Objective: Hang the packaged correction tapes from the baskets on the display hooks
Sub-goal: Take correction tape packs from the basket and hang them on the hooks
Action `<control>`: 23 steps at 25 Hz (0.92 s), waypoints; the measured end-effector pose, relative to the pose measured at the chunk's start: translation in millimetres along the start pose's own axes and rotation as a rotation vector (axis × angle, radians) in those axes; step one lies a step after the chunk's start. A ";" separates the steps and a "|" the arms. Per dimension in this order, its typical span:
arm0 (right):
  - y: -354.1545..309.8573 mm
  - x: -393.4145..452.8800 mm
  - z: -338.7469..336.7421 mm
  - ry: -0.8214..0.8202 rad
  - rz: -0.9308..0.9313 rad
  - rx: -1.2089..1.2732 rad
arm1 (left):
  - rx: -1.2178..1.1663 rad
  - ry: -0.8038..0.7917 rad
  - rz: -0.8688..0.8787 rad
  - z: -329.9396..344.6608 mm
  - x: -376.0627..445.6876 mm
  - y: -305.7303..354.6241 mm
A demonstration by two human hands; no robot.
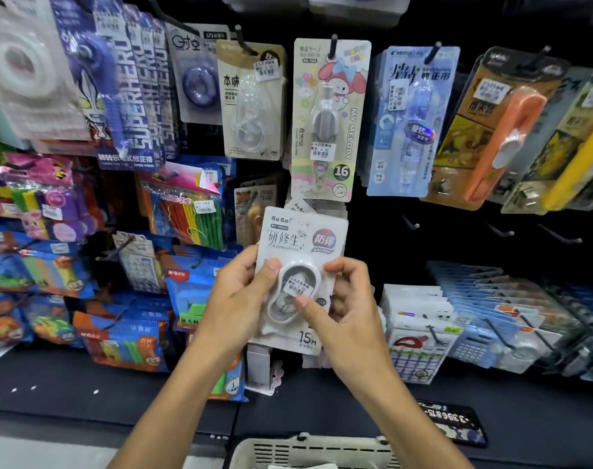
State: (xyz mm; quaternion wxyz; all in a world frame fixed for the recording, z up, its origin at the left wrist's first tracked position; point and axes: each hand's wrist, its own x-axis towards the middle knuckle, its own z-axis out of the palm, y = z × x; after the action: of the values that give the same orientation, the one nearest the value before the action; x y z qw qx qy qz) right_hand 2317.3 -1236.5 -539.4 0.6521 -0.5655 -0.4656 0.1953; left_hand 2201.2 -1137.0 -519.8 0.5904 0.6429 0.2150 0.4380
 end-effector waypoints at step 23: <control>40.5 27.0 -21.9 -0.320 -0.469 -1.482 | 0.951 0.052 0.268 -36.0 27.2 -12.1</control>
State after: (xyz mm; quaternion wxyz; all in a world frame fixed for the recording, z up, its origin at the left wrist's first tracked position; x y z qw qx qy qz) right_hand 2359.7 -1216.1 -564.6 0.0552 -0.7046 -0.6693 -0.2291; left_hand 2188.9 -1092.3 -525.8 0.1647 0.8520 0.3213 0.3792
